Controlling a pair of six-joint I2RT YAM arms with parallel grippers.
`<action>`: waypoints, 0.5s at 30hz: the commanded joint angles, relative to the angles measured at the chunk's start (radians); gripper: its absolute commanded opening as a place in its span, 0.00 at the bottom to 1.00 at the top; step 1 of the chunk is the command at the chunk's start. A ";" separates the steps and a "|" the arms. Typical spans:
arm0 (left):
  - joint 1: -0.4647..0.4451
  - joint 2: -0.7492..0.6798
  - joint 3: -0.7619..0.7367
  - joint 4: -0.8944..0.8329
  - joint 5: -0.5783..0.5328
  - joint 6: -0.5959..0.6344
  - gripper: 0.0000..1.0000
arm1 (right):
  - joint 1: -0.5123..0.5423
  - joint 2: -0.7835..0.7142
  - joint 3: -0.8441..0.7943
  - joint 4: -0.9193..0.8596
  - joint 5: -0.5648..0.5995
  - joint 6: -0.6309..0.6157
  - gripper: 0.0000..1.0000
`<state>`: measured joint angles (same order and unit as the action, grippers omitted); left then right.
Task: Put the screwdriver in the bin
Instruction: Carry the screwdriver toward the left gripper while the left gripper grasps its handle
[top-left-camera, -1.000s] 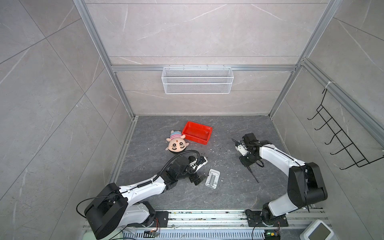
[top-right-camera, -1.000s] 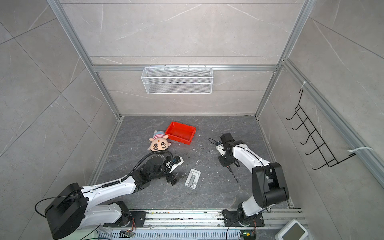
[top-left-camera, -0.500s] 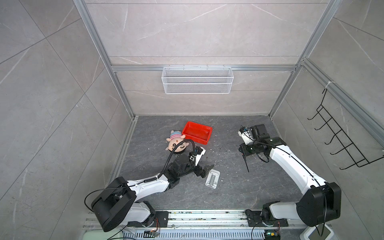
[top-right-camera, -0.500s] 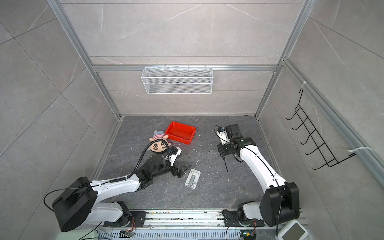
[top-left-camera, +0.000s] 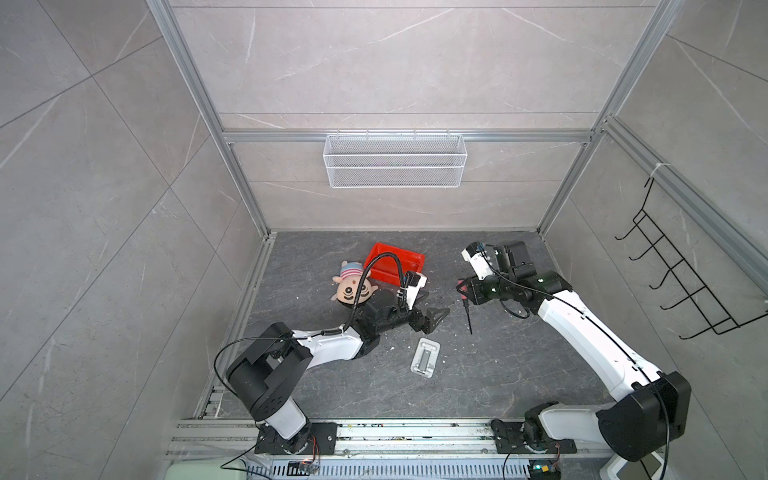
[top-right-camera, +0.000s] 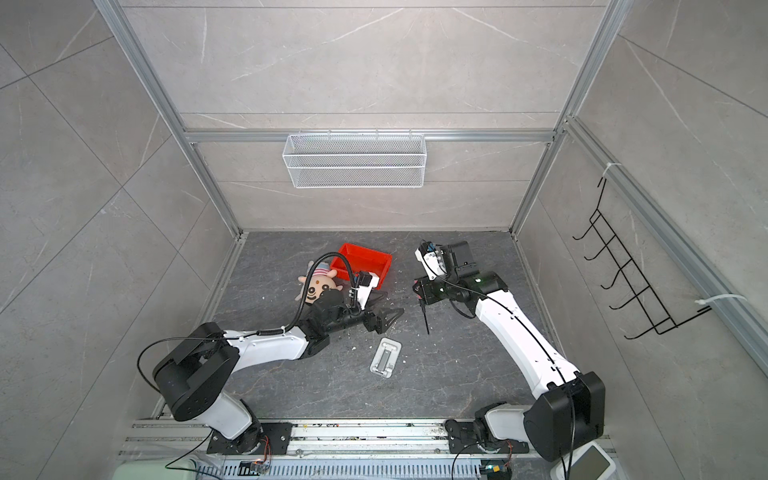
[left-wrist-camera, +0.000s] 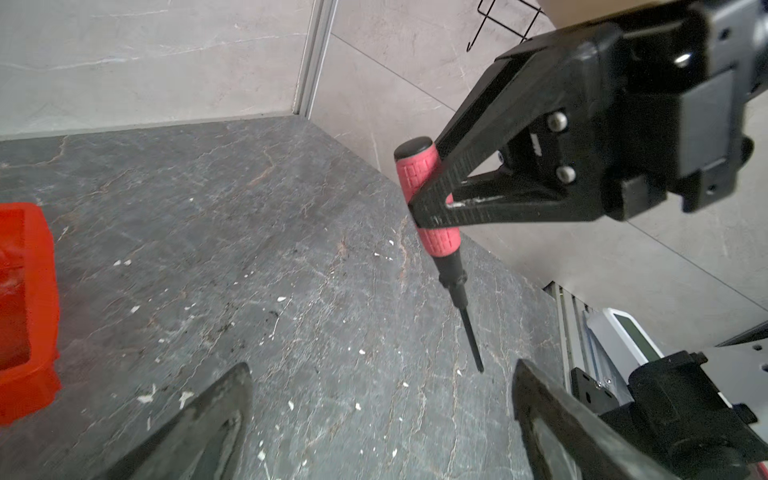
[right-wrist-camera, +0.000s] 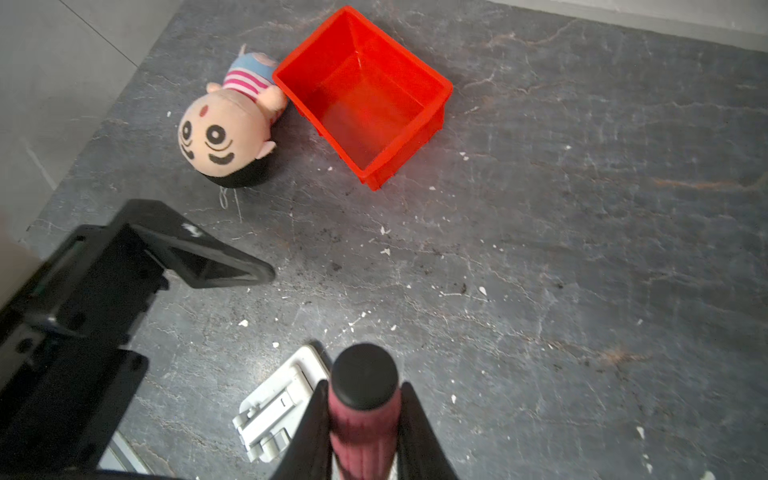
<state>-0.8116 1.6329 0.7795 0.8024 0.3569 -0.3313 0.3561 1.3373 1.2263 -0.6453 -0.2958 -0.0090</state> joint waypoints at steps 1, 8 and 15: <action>0.006 0.028 0.056 0.085 0.048 -0.021 0.95 | 0.033 0.012 0.047 0.057 -0.005 0.037 0.00; 0.026 0.066 0.066 0.214 0.052 -0.120 0.81 | 0.088 0.032 0.082 0.091 0.005 0.064 0.00; 0.034 0.066 0.048 0.245 0.051 -0.136 0.71 | 0.129 0.054 0.105 0.110 0.012 0.067 0.00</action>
<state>-0.7826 1.6970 0.8185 0.9543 0.3943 -0.4496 0.4721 1.3743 1.2964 -0.5678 -0.2939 0.0357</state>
